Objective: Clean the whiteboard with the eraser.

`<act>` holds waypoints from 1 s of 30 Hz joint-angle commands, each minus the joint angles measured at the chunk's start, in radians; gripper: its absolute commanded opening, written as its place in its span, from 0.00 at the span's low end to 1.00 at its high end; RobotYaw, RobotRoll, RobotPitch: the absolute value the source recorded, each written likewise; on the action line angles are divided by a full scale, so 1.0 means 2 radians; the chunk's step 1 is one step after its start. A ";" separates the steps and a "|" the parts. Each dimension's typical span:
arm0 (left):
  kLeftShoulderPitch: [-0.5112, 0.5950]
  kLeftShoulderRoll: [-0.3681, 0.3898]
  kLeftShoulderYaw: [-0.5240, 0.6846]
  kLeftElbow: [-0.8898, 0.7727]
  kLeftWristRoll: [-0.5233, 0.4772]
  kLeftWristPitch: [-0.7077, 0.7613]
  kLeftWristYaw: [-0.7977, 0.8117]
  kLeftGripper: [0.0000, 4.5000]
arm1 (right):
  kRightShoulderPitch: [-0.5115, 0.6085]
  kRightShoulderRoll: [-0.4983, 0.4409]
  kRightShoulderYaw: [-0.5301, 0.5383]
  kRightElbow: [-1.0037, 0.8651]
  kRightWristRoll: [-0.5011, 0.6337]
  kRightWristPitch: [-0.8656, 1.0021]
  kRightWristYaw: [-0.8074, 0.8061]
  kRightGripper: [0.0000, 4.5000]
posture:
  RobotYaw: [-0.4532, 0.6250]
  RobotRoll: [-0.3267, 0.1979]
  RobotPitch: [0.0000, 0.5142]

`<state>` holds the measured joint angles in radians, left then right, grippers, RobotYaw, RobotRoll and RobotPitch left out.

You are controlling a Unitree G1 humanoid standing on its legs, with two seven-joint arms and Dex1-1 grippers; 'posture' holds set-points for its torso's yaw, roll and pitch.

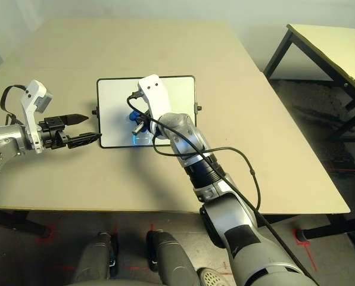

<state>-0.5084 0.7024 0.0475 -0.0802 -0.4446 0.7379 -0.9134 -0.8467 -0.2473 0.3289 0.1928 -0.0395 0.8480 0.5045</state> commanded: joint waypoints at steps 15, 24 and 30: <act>-0.001 0.004 -0.005 0.000 0.001 -0.002 -0.003 1.00 | 0.004 0.048 0.025 0.022 -0.009 0.037 -0.016 0.01 | 0.42 0.62 0.30; 0.001 0.000 -0.004 -0.003 0.000 -0.001 0.000 1.00 | -0.029 0.091 0.038 0.041 -0.009 0.027 -0.014 0.01 | 0.42 0.62 0.30; 0.002 -0.001 -0.004 -0.005 -0.001 -0.001 0.003 1.00 | -0.045 0.109 0.039 0.061 -0.010 0.015 -0.012 0.01 | 0.43 0.62 0.29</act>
<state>-0.5153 0.6985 0.0475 -0.0790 -0.4439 0.7360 -0.9098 -0.9461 -0.0285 0.3882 0.2666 -0.0453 0.8696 0.4859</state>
